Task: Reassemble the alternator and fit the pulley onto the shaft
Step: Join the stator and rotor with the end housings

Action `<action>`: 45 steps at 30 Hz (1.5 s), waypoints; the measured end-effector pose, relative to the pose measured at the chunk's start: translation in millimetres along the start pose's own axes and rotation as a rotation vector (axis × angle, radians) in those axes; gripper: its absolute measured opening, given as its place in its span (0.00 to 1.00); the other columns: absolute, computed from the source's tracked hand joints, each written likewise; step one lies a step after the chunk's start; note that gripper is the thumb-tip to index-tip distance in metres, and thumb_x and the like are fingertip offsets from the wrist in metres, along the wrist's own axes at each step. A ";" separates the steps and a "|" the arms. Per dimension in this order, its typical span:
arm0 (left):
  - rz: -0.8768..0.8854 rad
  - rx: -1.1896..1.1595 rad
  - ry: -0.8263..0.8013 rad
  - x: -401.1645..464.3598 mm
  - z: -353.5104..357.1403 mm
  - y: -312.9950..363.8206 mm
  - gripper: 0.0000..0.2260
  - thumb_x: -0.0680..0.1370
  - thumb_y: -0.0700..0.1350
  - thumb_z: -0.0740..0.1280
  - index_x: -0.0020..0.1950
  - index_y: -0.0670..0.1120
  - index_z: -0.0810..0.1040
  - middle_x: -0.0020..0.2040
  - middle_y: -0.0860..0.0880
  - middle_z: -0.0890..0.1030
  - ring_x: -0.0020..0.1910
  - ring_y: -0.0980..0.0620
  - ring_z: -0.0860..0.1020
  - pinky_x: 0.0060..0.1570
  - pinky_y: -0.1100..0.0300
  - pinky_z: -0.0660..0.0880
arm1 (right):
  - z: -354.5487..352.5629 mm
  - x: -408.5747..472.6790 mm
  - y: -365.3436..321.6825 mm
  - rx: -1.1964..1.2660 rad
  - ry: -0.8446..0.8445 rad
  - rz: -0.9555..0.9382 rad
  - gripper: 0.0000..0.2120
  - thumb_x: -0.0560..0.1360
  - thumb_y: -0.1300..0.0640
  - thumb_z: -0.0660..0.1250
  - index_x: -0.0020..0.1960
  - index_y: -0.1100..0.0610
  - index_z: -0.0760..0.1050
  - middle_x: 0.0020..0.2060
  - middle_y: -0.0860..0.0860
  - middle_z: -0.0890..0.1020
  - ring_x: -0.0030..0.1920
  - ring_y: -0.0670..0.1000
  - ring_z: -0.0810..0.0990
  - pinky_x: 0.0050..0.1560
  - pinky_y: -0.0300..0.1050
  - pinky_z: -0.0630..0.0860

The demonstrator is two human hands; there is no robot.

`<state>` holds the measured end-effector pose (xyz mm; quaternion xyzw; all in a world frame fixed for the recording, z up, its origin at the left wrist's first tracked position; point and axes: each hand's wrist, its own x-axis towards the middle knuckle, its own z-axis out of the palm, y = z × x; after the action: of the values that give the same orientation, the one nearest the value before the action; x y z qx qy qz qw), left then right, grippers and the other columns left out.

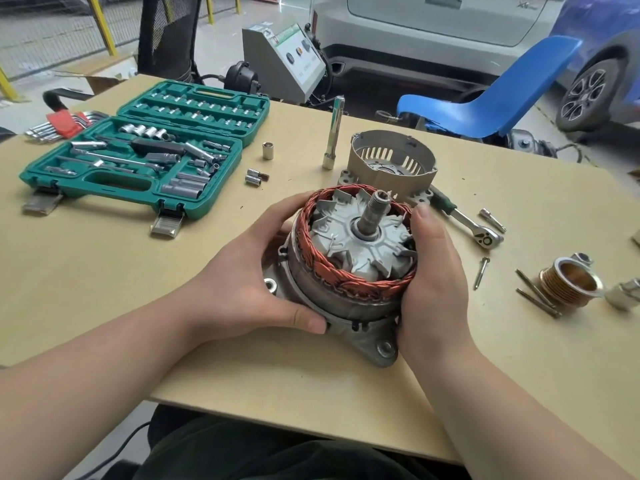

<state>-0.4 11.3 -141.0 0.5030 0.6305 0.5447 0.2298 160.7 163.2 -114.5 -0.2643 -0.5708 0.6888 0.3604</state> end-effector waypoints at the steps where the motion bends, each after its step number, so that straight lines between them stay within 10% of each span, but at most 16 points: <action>1: 0.012 -0.010 -0.007 0.6 -1.2 0.7 0.57 0.57 0.57 0.90 0.80 0.69 0.64 0.72 0.59 0.79 0.72 0.57 0.78 0.66 0.66 0.74 | -0.1 -1.6 -1.5 -0.021 -0.023 -0.001 0.28 0.78 0.33 0.65 0.68 0.52 0.78 0.62 0.53 0.85 0.64 0.56 0.84 0.67 0.62 0.77; 8: 0.027 -0.032 -0.035 3.5 -5.1 1.2 0.55 0.58 0.56 0.90 0.80 0.67 0.66 0.73 0.58 0.80 0.72 0.56 0.78 0.67 0.65 0.74 | -37.4 -14.8 -5.4 -0.379 -0.338 -0.133 0.52 0.66 0.27 0.76 0.82 0.38 0.55 0.70 0.32 0.76 0.69 0.36 0.76 0.64 0.35 0.77; 12: 0.006 -0.076 0.016 5.2 -2.9 -1.7 0.54 0.56 0.57 0.90 0.78 0.68 0.69 0.69 0.55 0.83 0.69 0.53 0.81 0.64 0.63 0.77 | -57.7 -17.8 -1.4 -0.664 -0.453 -0.120 0.72 0.53 0.29 0.85 0.79 0.25 0.38 0.79 0.31 0.64 0.80 0.41 0.62 0.80 0.53 0.61; 18: -0.046 -0.155 -0.057 7.2 4.1 8.5 0.46 0.67 0.53 0.85 0.81 0.62 0.68 0.74 0.54 0.79 0.72 0.53 0.78 0.65 0.60 0.78 | -54.7 -16.3 9.3 -0.562 -0.403 -0.187 0.62 0.53 0.42 0.89 0.78 0.34 0.58 0.70 0.36 0.77 0.70 0.41 0.77 0.70 0.50 0.75; 21: -0.208 -0.314 0.134 18.8 17.4 23.9 0.45 0.52 0.76 0.80 0.64 0.58 0.80 0.56 0.60 0.88 0.58 0.60 0.84 0.64 0.56 0.80 | -56.2 -18.7 12.6 -0.551 -0.343 -0.171 0.64 0.49 0.39 0.89 0.78 0.34 0.59 0.67 0.33 0.79 0.67 0.40 0.79 0.69 0.53 0.75; 23: -0.278 -0.401 0.222 17.7 23.8 28.0 0.45 0.53 0.80 0.77 0.61 0.54 0.84 0.57 0.51 0.88 0.60 0.46 0.85 0.69 0.41 0.76 | -56.7 -19.1 13.7 -0.539 -0.315 -0.166 0.64 0.48 0.39 0.90 0.78 0.33 0.61 0.66 0.34 0.81 0.66 0.41 0.80 0.68 0.54 0.76; 25: -0.280 -0.417 0.264 11.6 28.8 32.5 0.33 0.66 0.76 0.75 0.63 0.57 0.83 0.63 0.47 0.86 0.66 0.39 0.82 0.71 0.34 0.73 | -56.4 -19.0 14.0 -0.519 -0.303 -0.173 0.63 0.48 0.40 0.90 0.77 0.34 0.63 0.66 0.36 0.82 0.66 0.43 0.81 0.67 0.55 0.77; 28: -0.251 -0.434 0.349 13.2 30.6 32.1 0.16 0.74 0.60 0.74 0.59 0.56 0.87 0.57 0.51 0.89 0.55 0.54 0.87 0.49 0.65 0.81 | -54.4 -18.2 14.3 -0.489 -0.294 -0.178 0.62 0.50 0.41 0.91 0.78 0.35 0.64 0.66 0.39 0.82 0.66 0.46 0.82 0.67 0.57 0.78; 33: -0.314 -0.486 0.289 13.5 18.6 35.3 0.27 0.76 0.62 0.71 0.70 0.49 0.81 0.67 0.42 0.84 0.69 0.33 0.79 0.72 0.25 0.67 | -50.9 -18.6 8.8 -0.496 -0.314 -0.201 0.60 0.53 0.41 0.89 0.78 0.34 0.62 0.65 0.35 0.81 0.65 0.42 0.82 0.66 0.52 0.79; 37: -0.359 -0.488 0.371 16.0 14.4 39.5 0.29 0.76 0.68 0.71 0.67 0.48 0.82 0.66 0.41 0.84 0.66 0.34 0.81 0.68 0.30 0.73 | -47.8 -16.2 2.6 -0.518 -0.362 -0.226 0.61 0.55 0.43 0.89 0.81 0.37 0.61 0.67 0.33 0.80 0.68 0.39 0.79 0.69 0.46 0.77; 42: -0.303 -0.534 0.472 14.8 18.2 34.0 0.09 0.75 0.52 0.74 0.54 0.53 0.88 0.55 0.44 0.89 0.51 0.44 0.88 0.42 0.55 0.85 | -44.6 -20.4 4.5 -0.381 -0.425 -0.109 0.62 0.58 0.61 0.90 0.82 0.40 0.60 0.70 0.39 0.79 0.69 0.46 0.80 0.67 0.55 0.80; 45: -0.308 -0.572 0.479 14.3 19.3 34.9 0.13 0.75 0.50 0.74 0.59 0.50 0.88 0.59 0.41 0.87 0.57 0.36 0.86 0.55 0.42 0.84 | -46.6 -22.7 4.9 -0.287 -0.361 -0.023 0.60 0.59 0.61 0.89 0.82 0.39 0.62 0.68 0.38 0.80 0.66 0.45 0.82 0.61 0.45 0.82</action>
<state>23.7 29.2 -111.1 0.1775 0.5573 0.7591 0.2859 209.5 172.5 -130.1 -0.1788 -0.7210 0.6327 0.2189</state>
